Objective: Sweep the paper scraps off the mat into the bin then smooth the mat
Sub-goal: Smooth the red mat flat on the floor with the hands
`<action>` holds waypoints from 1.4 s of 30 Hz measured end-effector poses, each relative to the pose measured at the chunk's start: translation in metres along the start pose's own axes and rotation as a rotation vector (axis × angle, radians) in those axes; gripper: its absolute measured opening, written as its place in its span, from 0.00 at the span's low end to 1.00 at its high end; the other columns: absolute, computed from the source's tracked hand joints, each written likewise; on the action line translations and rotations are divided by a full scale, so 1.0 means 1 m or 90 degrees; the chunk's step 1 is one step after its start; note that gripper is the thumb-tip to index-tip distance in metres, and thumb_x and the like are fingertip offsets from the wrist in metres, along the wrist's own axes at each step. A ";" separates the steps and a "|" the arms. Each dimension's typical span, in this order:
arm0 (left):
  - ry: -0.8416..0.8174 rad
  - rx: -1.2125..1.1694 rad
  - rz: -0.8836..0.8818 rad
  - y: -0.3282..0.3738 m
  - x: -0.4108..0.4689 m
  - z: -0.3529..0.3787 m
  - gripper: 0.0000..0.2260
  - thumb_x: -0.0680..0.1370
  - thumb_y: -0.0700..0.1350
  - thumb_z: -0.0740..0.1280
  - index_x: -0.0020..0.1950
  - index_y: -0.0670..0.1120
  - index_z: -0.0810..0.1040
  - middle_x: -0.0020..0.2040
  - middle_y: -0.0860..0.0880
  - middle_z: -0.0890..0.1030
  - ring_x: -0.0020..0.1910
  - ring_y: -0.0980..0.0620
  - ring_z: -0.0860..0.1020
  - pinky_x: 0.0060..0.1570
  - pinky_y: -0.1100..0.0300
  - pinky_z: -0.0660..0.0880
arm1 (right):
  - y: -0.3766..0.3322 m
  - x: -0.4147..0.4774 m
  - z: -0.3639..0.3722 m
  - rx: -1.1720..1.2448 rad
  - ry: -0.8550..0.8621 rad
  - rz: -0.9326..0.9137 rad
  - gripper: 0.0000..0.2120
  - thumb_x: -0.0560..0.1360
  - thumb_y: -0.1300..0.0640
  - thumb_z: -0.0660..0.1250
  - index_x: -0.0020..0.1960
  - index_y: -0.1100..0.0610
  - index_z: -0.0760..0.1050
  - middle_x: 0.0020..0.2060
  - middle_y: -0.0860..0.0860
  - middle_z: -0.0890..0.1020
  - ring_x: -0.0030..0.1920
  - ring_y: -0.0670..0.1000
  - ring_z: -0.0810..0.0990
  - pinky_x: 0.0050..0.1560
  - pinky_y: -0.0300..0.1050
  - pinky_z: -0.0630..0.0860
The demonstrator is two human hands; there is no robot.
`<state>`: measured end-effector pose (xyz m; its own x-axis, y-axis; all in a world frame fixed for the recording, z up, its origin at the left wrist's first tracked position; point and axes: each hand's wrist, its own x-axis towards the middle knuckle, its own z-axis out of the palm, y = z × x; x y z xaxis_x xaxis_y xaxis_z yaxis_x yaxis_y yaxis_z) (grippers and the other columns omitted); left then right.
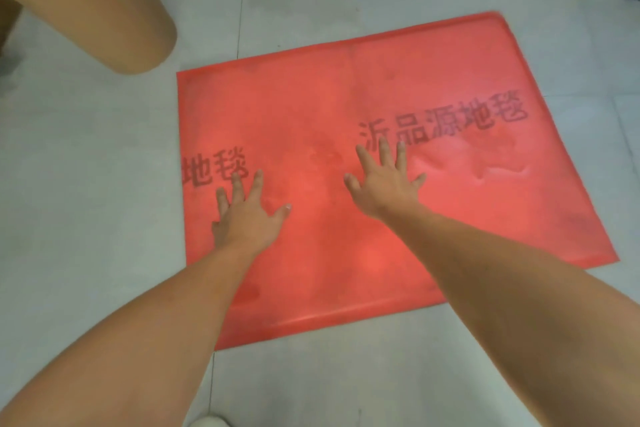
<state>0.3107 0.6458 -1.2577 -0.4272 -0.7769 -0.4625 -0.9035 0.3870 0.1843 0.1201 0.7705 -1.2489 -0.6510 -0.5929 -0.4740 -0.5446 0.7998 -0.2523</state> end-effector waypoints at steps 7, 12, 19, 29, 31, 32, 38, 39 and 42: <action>-0.163 0.072 0.007 -0.002 -0.005 0.049 0.46 0.68 0.71 0.65 0.76 0.63 0.40 0.78 0.45 0.38 0.76 0.36 0.38 0.74 0.40 0.48 | 0.032 -0.010 0.040 0.025 -0.138 0.089 0.33 0.78 0.37 0.58 0.76 0.34 0.42 0.76 0.47 0.32 0.76 0.56 0.31 0.61 0.82 0.53; -0.178 0.103 0.025 0.004 -0.013 0.052 0.48 0.68 0.68 0.68 0.75 0.64 0.38 0.78 0.47 0.36 0.75 0.35 0.37 0.73 0.39 0.50 | 0.045 -0.021 0.047 0.007 -0.161 0.109 0.37 0.78 0.39 0.60 0.75 0.33 0.37 0.75 0.48 0.29 0.75 0.56 0.29 0.61 0.81 0.55; -0.189 0.101 0.056 0.013 -0.052 0.068 0.48 0.68 0.65 0.70 0.75 0.65 0.38 0.78 0.51 0.36 0.75 0.36 0.37 0.72 0.38 0.55 | 0.073 -0.068 0.063 -0.009 -0.185 0.166 0.38 0.78 0.39 0.58 0.74 0.33 0.32 0.74 0.48 0.26 0.74 0.57 0.28 0.61 0.80 0.57; -0.172 0.091 0.071 0.007 -0.108 0.089 0.48 0.67 0.63 0.72 0.74 0.68 0.39 0.78 0.55 0.36 0.76 0.39 0.37 0.69 0.36 0.59 | 0.092 -0.132 0.091 -0.022 -0.169 0.192 0.37 0.79 0.38 0.55 0.74 0.35 0.31 0.74 0.50 0.27 0.75 0.59 0.29 0.60 0.79 0.58; -0.174 0.088 0.061 0.004 -0.120 0.093 0.47 0.68 0.64 0.71 0.74 0.68 0.39 0.77 0.55 0.35 0.76 0.40 0.37 0.69 0.36 0.59 | 0.096 -0.140 0.094 -0.023 -0.168 0.184 0.37 0.79 0.38 0.56 0.74 0.35 0.31 0.75 0.50 0.27 0.75 0.58 0.29 0.60 0.78 0.59; -0.176 0.085 0.057 0.003 -0.126 0.095 0.47 0.68 0.64 0.71 0.74 0.68 0.39 0.77 0.55 0.35 0.76 0.40 0.36 0.69 0.36 0.59 | 0.098 -0.144 0.095 -0.023 -0.166 0.180 0.37 0.79 0.38 0.56 0.74 0.35 0.32 0.75 0.50 0.28 0.75 0.58 0.30 0.60 0.78 0.60; -0.182 0.072 0.043 0.004 -0.142 0.099 0.47 0.68 0.63 0.71 0.74 0.68 0.40 0.78 0.55 0.36 0.76 0.40 0.37 0.69 0.36 0.59 | 0.105 -0.157 0.096 -0.023 -0.148 0.168 0.37 0.78 0.39 0.58 0.75 0.34 0.34 0.76 0.49 0.30 0.76 0.57 0.31 0.59 0.76 0.63; -0.182 0.072 0.043 0.004 -0.142 0.099 0.47 0.68 0.63 0.71 0.74 0.68 0.40 0.78 0.55 0.36 0.76 0.40 0.37 0.69 0.36 0.59 | 0.106 -0.158 0.095 -0.021 -0.144 0.167 0.37 0.78 0.39 0.58 0.75 0.34 0.34 0.76 0.49 0.31 0.76 0.57 0.32 0.59 0.76 0.63; -0.188 0.067 0.041 0.004 -0.140 0.099 0.47 0.67 0.63 0.72 0.74 0.69 0.40 0.77 0.56 0.35 0.76 0.40 0.37 0.69 0.37 0.58 | 0.107 -0.158 0.093 -0.014 -0.136 0.162 0.37 0.78 0.41 0.59 0.76 0.35 0.36 0.77 0.49 0.32 0.76 0.58 0.33 0.60 0.75 0.64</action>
<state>0.3707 0.8052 -1.2777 -0.4410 -0.5773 -0.6872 -0.8593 0.4927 0.1376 0.2136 0.9589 -1.2796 -0.6435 -0.3398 -0.6859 -0.3913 0.9162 -0.0867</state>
